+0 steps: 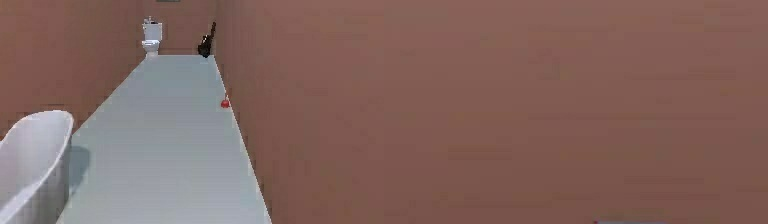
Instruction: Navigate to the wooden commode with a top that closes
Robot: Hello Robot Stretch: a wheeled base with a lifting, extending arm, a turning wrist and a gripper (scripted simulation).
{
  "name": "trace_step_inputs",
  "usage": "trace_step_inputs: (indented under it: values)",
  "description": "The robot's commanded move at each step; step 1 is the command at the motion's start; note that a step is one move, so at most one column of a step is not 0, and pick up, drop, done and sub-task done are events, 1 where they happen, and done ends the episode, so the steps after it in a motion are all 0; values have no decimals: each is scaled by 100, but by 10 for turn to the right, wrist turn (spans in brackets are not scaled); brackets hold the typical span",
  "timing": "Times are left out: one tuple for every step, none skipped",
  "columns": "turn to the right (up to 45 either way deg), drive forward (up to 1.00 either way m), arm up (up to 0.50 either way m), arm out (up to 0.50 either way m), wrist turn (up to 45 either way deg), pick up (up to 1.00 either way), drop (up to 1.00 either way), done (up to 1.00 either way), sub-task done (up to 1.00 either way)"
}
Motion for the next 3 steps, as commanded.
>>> trace_step_inputs:
  values:
    - [0,100,0,0,0,0,0,0,0]
    - [0,100,0,0,0,0,0,0,0]
    - [0,100,0,0,0,0,0,0,0]
